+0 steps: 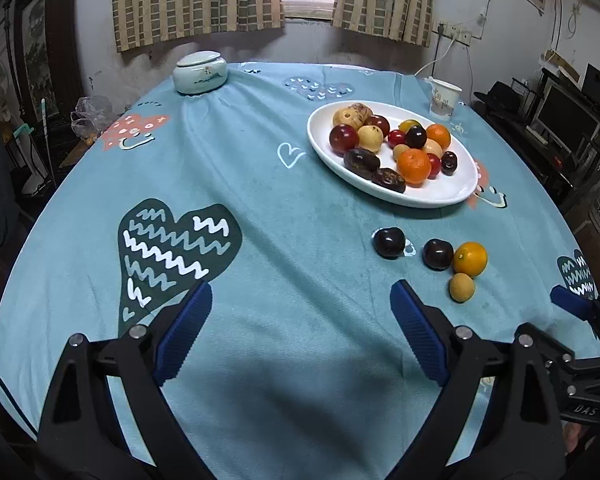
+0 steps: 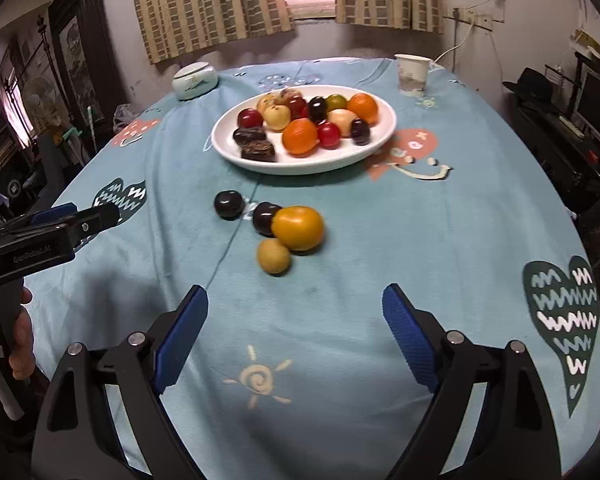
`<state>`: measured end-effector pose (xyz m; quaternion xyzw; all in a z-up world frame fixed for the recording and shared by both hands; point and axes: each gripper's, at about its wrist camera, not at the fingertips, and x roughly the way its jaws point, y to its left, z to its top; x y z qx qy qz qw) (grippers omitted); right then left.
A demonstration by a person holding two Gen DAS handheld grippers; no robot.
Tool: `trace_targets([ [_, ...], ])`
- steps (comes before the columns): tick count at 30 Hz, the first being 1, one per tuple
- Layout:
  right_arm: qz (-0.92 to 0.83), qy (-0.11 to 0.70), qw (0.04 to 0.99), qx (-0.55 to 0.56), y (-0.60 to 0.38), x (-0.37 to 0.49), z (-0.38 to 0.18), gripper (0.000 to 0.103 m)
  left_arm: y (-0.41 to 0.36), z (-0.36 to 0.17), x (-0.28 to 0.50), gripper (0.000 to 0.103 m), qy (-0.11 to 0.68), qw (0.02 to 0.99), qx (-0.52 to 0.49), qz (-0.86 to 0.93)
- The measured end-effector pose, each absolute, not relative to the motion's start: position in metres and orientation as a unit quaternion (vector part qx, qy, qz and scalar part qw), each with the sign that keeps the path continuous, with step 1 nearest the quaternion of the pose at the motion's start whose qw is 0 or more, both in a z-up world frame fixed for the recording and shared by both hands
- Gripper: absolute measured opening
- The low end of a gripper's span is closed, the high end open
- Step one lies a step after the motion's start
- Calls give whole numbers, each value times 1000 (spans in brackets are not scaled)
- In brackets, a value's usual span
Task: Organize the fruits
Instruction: 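Move both open tools back toward the remaining plums and orange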
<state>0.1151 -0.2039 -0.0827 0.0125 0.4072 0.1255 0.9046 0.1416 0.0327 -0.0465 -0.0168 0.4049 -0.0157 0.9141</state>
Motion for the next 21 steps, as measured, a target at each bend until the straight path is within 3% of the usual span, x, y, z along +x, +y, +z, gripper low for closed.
trace_targets([
  [5,152,416,897,6,-185,129,-92,89,42,-51,144,92,410,911,-27,-16],
  [8,155,439,885,-2,-177,147,-106,58,46,-52,144,92,412,911,-31,-15],
  [11,148,456,878,5,-174,163,-118,55,51,-52,144,92,409,912,-30,-12],
  [14,146,465,873,12,-172,173,-126,45,54,-52,146,92,409,912,-35,-15],
  [15,143,460,876,7,-170,176,-126,33,54,-53,147,92,410,911,-35,-16],
  [17,137,458,878,-3,-168,179,-126,26,52,-54,149,92,414,910,-33,-20],
  [21,147,445,883,1,-171,169,-118,26,38,-56,157,92,415,910,-10,-23],
])
